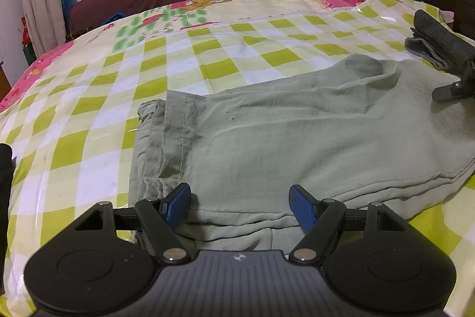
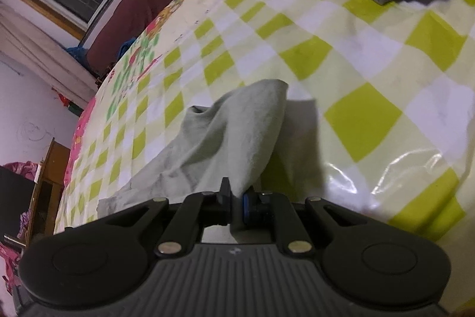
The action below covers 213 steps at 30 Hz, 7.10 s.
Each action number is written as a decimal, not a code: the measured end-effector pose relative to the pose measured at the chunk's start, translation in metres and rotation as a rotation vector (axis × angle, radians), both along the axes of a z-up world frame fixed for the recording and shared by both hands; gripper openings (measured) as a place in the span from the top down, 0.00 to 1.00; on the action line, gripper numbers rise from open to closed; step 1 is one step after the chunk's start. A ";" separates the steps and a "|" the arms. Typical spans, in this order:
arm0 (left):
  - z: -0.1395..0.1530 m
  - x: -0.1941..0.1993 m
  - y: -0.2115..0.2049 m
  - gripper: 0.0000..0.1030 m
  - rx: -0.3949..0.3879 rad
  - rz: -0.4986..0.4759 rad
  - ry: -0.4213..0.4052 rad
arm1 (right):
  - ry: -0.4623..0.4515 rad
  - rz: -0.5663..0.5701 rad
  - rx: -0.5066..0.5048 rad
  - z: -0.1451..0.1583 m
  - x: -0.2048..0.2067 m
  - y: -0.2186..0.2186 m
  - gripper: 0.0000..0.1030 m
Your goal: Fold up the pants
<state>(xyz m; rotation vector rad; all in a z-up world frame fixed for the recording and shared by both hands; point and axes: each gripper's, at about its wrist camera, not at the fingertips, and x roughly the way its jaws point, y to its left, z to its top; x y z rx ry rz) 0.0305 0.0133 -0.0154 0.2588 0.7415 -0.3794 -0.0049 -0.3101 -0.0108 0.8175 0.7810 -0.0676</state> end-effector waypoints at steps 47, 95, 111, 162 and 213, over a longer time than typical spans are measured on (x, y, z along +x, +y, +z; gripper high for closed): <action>0.000 0.000 0.000 0.16 -0.004 -0.002 0.006 | 0.051 -0.069 0.026 -0.020 -0.005 -0.022 0.92; 0.047 -0.026 0.105 0.15 -0.394 0.123 -0.015 | 0.118 0.514 -0.251 0.050 0.140 0.259 0.67; 0.039 -0.030 0.060 0.12 -0.230 0.017 -0.005 | 0.151 0.540 -0.296 0.024 0.154 0.248 0.93; 0.046 -0.011 0.103 0.79 -0.321 0.215 -0.008 | 0.038 0.660 -0.244 0.048 0.160 0.298 0.95; 0.022 0.069 0.139 0.49 -0.071 0.253 0.044 | 0.035 0.521 0.243 -0.044 0.137 0.215 0.86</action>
